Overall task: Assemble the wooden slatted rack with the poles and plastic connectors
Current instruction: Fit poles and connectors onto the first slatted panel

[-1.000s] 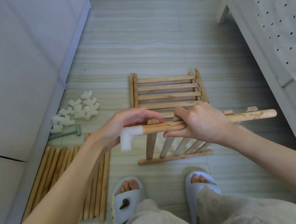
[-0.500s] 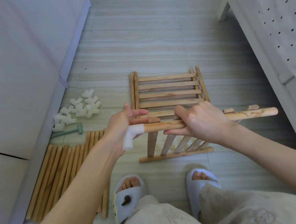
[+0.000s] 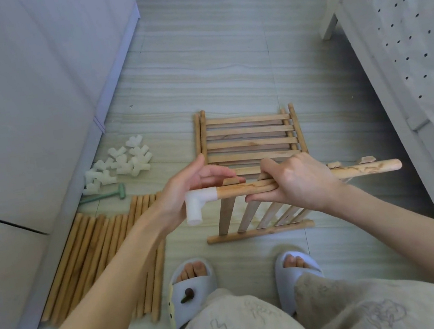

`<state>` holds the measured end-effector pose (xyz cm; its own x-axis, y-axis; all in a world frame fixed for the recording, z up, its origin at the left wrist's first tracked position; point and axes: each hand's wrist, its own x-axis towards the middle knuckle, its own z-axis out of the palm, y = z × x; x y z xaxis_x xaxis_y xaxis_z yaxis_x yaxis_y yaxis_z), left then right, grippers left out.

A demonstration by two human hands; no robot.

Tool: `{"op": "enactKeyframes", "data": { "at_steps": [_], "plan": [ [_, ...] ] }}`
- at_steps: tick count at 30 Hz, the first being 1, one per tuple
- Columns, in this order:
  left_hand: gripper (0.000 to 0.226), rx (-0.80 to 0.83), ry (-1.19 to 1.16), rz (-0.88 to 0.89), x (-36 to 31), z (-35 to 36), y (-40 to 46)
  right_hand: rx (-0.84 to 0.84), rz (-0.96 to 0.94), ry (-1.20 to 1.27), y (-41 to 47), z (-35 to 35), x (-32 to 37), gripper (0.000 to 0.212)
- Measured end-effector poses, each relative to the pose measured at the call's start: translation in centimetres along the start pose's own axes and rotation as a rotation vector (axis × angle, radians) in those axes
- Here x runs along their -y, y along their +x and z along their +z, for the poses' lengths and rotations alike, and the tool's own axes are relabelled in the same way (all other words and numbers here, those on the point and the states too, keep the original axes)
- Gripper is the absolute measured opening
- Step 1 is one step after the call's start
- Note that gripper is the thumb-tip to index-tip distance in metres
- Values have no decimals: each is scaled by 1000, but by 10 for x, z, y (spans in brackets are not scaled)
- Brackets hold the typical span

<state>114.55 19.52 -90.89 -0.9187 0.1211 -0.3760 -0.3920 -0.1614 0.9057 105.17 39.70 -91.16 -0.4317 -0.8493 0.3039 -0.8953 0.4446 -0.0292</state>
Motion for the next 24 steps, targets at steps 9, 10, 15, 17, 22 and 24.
{"op": "enactKeyframes", "data": {
  "at_steps": [9, 10, 15, 17, 22, 24],
  "plan": [
    [59, 153, 120, 110, 1, -3, 14, -45, 63, 42, -9, -2, -4, 52],
    [58, 145, 136, 112, 2, -2, 13, -44, 67, 40, -10, -2, -3, 52],
    [57, -25, 46, 160, 9, 7, 15, -37, 78, 30, -9, -1, -2, 55],
    [58, -58, 8, 164, 11, 9, 15, -31, 70, 13, -9, -1, -3, 55],
    [60, -84, -87, 167, 13, 12, 15, 7, 57, 11, -9, -3, -3, 54],
    [57, -83, -89, 150, 9, 10, 18, 3, 40, 8, -6, -3, -4, 53]
  ]
}}
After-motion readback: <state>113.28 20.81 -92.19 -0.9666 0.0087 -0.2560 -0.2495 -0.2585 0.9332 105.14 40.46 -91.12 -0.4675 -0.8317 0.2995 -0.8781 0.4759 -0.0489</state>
